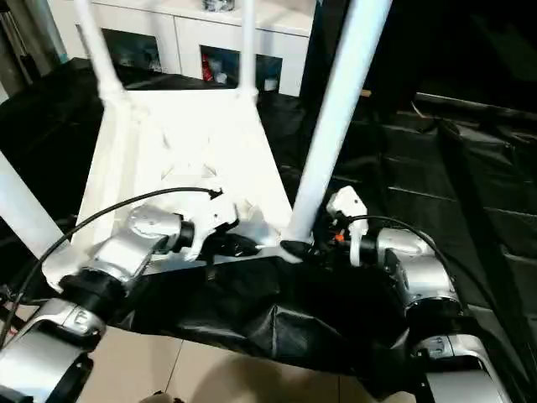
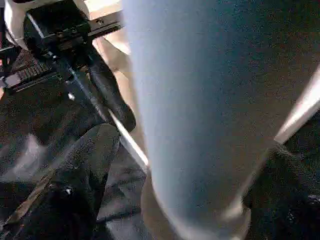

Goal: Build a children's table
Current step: Rotate leg to tighten

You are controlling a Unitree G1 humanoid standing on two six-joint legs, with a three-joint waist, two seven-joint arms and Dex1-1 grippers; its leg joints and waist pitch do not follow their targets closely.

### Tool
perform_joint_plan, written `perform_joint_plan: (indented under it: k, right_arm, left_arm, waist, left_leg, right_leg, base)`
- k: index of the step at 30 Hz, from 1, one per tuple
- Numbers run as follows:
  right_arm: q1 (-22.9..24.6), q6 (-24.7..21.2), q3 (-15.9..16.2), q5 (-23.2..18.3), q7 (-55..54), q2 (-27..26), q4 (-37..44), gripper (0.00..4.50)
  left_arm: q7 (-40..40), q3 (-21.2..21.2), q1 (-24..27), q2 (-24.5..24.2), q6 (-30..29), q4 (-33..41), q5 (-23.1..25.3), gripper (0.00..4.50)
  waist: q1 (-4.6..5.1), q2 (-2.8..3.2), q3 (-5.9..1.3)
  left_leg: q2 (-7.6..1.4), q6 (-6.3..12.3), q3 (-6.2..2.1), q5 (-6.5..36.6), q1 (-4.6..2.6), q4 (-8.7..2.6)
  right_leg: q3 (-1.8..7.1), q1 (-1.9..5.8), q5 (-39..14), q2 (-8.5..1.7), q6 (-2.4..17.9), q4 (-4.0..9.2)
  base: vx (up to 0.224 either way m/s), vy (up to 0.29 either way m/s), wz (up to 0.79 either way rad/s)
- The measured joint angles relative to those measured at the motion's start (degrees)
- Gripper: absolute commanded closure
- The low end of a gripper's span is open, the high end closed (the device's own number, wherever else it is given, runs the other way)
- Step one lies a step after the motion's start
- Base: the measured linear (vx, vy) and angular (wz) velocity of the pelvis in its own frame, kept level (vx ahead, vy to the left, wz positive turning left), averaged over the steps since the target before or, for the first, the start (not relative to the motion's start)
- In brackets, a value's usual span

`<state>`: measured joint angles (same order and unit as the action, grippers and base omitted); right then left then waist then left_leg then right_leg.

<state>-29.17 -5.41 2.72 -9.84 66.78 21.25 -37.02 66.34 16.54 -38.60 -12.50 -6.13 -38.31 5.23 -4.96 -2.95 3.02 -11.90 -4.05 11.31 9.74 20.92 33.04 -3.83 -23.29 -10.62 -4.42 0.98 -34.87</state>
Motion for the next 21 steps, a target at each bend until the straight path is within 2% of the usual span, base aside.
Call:
perform_joint_plan:
  k: [3, 4, 6, 14, 21]
  right_arm:
    - [-0.61, 0.87, 0.02, 0.77, -1.77, -0.36, -2.1, 0.58]
    - [-0.8, 0.68, 0.04, 0.91, -1.91, -0.35, -2.45, 0.74]
    - [-1.0, -0.17, 0.07, 0.97, -1.79, -0.29, -2.53, 0.74]
    - [-2.11, -1.44, 0.24, 0.82, -0.42, -0.25, -3.58, 1.56]
    - [-2.12, -1.99, 0.11, 0.71, -0.17, -0.23, -3.67, 2.01]
  left_arm:
    - [0.18, 0.08, 0.2, -0.19, 0.0, 0.39, -0.1, 4.5]
    - [0.27, 0.07, 0.24, -0.23, 0.0, 0.46, -0.1, 4.5]
    - [0.31, 0.05, 0.3, -0.27, -0.01, 0.57, -0.1, 4.5]
    - [0.54, 0.12, 0.33, -0.69, -0.08, 0.58, -0.5, 4.5]
    - [0.7, 0.14, 0.35, -0.83, -0.32, 0.63, -0.55, 4.5]
  waist:
    - [-0.02, 0.0, 0.0]
    - [0.01, 0.0, 0.0]
    - [0.01, 0.0, 0.0]
    - [-0.01, 0.0, 0.0]
    - [-0.02, 0.0, 0.0]
  left_leg:
    - [0.0, 0.0, 0.0, 0.0, 0.02, 0.03]
    - [0.0, 0.0, 0.0, 0.0, 0.03, 0.02]
    - [0.0, 0.0, 0.0, 0.0, 0.02, 0.01]
    - [0.0, 0.0, 0.0, 0.0, 0.03, 0.04]
    - [-0.01, 0.0, 0.0, 0.0, 0.02, 0.08]
  right_leg:
    - [0.01, -0.01, 0.0, 0.0, 0.0, 0.0]
    - [0.01, -0.01, 0.0, 0.0, 0.0, 0.0]
    - [0.0, -0.01, 0.0, 0.0, 0.0, 0.0]
    - [0.0, -0.01, 0.0, 0.0, 0.0, -0.05]
    - [0.0, -0.02, 0.0, 0.0, 0.0, -0.07]
  base:
    - [0.0, 0.0, 0.0]
    - [0.0, 0.0, 0.0]
    - [0.0, 0.0, 0.0]
    - [0.0, 0.0, 0.0]
    - [0.0, 0.0, 0.0]
